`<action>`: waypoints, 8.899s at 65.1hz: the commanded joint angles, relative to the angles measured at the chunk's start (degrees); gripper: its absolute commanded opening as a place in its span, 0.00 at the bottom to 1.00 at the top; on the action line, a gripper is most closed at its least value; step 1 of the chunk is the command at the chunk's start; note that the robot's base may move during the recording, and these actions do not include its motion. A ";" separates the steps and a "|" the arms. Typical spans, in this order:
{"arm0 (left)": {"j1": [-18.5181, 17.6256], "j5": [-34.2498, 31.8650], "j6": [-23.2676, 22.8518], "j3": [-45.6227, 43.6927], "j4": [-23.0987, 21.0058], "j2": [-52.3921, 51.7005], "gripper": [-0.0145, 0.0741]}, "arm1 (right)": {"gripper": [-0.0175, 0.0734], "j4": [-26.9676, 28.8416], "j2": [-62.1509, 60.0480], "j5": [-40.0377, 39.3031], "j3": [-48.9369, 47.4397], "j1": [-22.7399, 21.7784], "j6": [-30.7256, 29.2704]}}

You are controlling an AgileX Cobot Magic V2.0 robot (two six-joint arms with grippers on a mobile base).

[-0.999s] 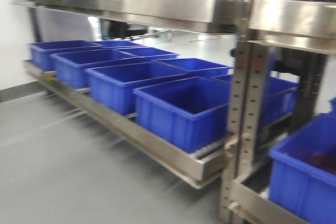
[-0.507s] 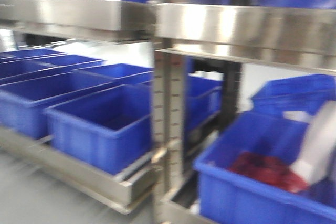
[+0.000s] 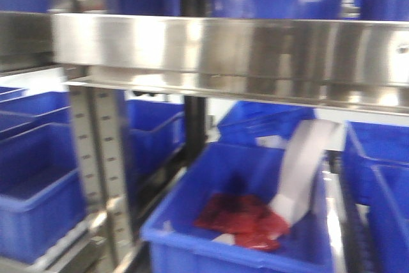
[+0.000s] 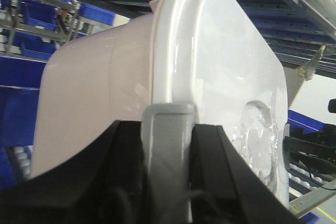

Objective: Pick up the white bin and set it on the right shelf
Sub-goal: 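Drive toward the steel rack of blue crates holding the bin, then stop in front of the rack, holding the bin above the shelf, then lower the bin with both grippers onto the upper shelf, then open both grippers and pull them back from the bin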

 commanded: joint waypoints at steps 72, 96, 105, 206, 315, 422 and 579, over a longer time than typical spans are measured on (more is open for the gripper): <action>-2.95 16.15 1.81 -1.84 -0.73 -1.82 0.02 | 0.32 12.11 -2.38 15.88 -2.46 2.37 -1.96; -2.95 16.15 1.81 -1.84 -0.73 -1.82 0.02 | 0.32 12.11 -2.38 15.88 -2.46 2.37 -1.96; -2.95 16.15 1.81 -1.84 -0.73 -1.82 0.02 | 0.32 12.11 -2.38 15.88 -2.46 2.37 -1.96; -2.95 3.59 -4.32 -1.90 13.27 -7.38 0.03 | 0.27 13.64 4.67 15.42 -11.51 10.83 1.80; 2.89 2.35 -12.37 -1.90 30.46 7.94 0.61 | 0.89 -0.03 30.36 -2.54 -22.51 30.73 6.17; 3.14 -13.70 -13.32 -1.90 47.21 0.20 0.45 | 0.78 -39.47 21.79 -33.07 -22.63 28.37 8.04; -4.30 -42.31 -58.81 68.72 87.14 -73.41 0.03 | 0.28 -23.78 -53.65 -54.36 50.20 28.37 11.95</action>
